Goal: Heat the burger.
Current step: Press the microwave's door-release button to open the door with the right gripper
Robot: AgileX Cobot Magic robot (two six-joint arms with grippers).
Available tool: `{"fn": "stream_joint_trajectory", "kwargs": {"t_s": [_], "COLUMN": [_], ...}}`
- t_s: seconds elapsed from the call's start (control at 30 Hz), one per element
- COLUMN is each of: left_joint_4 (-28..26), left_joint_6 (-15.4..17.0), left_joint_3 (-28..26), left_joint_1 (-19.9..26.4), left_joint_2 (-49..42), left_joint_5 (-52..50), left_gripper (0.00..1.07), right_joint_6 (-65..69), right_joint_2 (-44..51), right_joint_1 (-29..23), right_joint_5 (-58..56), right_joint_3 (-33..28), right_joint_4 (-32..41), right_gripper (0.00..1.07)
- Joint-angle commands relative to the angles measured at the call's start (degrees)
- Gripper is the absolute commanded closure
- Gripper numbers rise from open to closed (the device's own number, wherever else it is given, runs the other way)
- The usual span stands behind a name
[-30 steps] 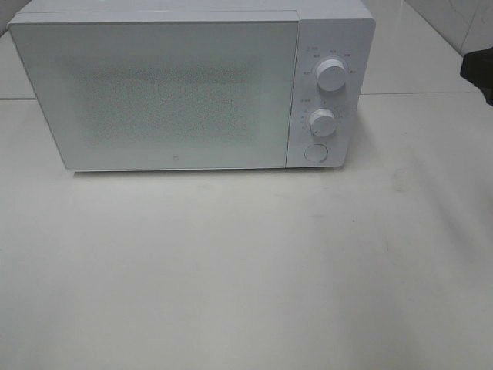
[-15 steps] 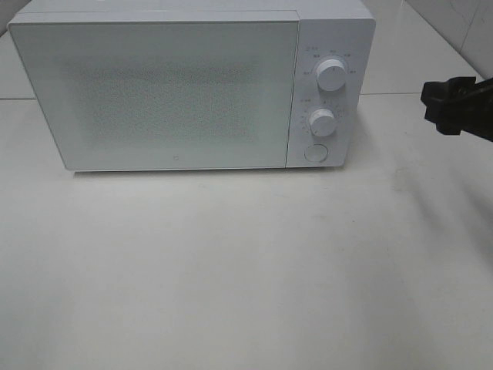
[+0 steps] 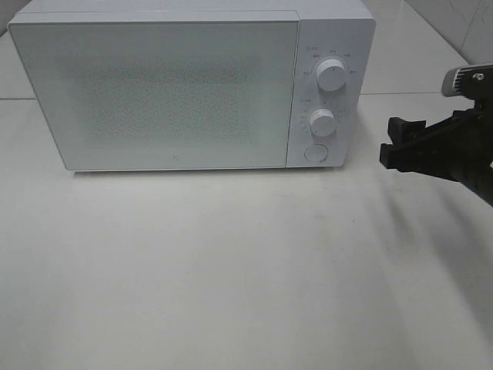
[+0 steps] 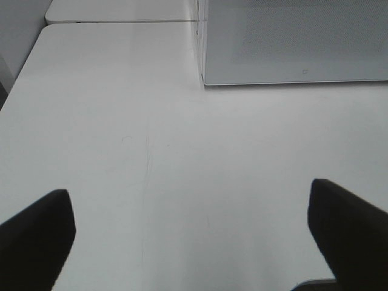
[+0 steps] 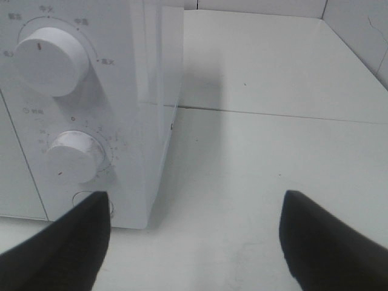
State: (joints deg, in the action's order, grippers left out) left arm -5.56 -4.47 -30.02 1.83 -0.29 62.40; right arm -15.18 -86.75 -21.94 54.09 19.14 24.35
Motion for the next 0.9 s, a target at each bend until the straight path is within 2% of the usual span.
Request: {"fn": "stream_joint_trajectory", "kwargs": {"t_s": [0.03, 0.17, 0.23, 0.43, 0.6, 0.9], "left_joint_4": [0.1, 0.1, 0.1, 0.1, 0.1, 0.1], "left_joint_6": [0.2, 0.2, 0.2, 0.2, 0.2, 0.2], "left_joint_3": [0.1, 0.1, 0.1, 0.1, 0.1, 0.1], "left_joint_1": [0.1, 0.1, 0.1, 0.1, 0.1, 0.1], "left_joint_2": [-0.7, -0.7, -0.7, -0.7, -0.7, -0.7], "left_joint_5": [-1.0, -1.0, -1.0, -1.0, -1.0, -1.0], "left_gripper": [0.08, 0.08, 0.08, 0.08, 0.08, 0.08], "right_joint_6": [-1.9, -1.9, -1.9, -1.9, -1.9, -0.3], "right_joint_2": [-2.5, -4.6, -7.2, -10.6, -12.7, -13.1], "right_joint_1": [-4.7, -8.3, -12.4, -16.4, -18.3, -18.3], "right_joint_5": [5.3, 7.3, 9.9, 10.4, 10.4, 10.3], "right_joint_3": [0.0, 0.0, 0.2, 2.3, 3.9, 4.0], "right_joint_4": [5.2, 9.1, 13.4, 16.9, 17.8, 18.0], "right_gripper": [0.33, 0.33, 0.33, 0.33, 0.33, 0.33]}}
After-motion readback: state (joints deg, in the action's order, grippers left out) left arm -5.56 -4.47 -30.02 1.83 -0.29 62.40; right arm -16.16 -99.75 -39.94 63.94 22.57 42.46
